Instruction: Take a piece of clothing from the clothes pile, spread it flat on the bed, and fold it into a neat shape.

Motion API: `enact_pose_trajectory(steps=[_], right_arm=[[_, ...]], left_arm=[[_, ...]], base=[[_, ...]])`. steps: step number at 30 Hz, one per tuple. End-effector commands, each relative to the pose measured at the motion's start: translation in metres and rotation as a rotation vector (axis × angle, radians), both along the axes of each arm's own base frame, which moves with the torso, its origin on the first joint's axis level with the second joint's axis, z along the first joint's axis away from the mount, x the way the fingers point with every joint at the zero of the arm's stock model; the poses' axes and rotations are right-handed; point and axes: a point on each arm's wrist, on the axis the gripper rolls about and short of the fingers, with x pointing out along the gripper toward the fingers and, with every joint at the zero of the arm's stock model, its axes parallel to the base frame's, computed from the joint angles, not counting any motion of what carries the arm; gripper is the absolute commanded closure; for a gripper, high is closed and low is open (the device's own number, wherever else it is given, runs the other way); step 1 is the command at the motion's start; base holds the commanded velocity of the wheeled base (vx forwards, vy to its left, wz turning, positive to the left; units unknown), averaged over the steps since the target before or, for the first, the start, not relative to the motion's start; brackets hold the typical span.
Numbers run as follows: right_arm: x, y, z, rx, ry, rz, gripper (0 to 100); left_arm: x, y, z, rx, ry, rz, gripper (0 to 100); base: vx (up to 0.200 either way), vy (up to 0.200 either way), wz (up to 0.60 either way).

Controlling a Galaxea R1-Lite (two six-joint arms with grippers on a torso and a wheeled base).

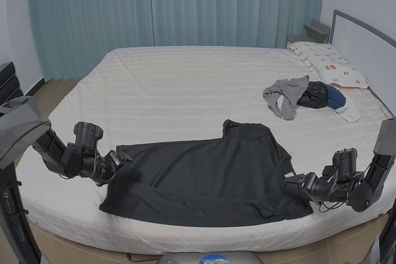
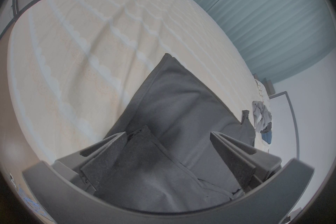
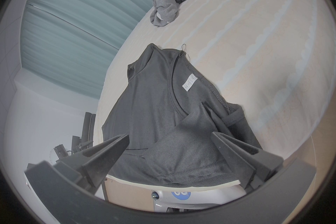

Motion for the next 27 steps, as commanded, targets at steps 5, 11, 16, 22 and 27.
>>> enact_pose_trajectory(steps=[5,11,16,22,27], right_arm=[[0.001,-0.001,-0.003,-0.001,0.008,-0.004,0],[0.001,-0.001,-0.003,-0.001,0.006,-0.004,0],[0.001,-0.001,-0.003,-0.001,0.006,-0.005,0],[0.003,-0.007,-0.003,-0.002,0.004,-0.027,0],[0.003,-0.010,-0.003,-0.002,0.004,-0.038,0]], left_arm=[[0.003,0.007,-0.022,0.044,-0.005,-0.014,0],[0.002,0.007,-0.023,0.056,-0.034,-0.037,0],[-0.001,0.005,-0.030,0.067,-0.015,-0.053,100],[-0.015,0.009,-0.027,0.074,0.006,-0.046,100],[-0.024,0.020,-0.015,0.075,-0.010,-0.014,100]], base=[[0.000,0.000,0.00],[0.000,0.000,0.00],[0.000,0.000,0.00],[0.000,0.000,0.00],[0.000,0.000,0.00]])
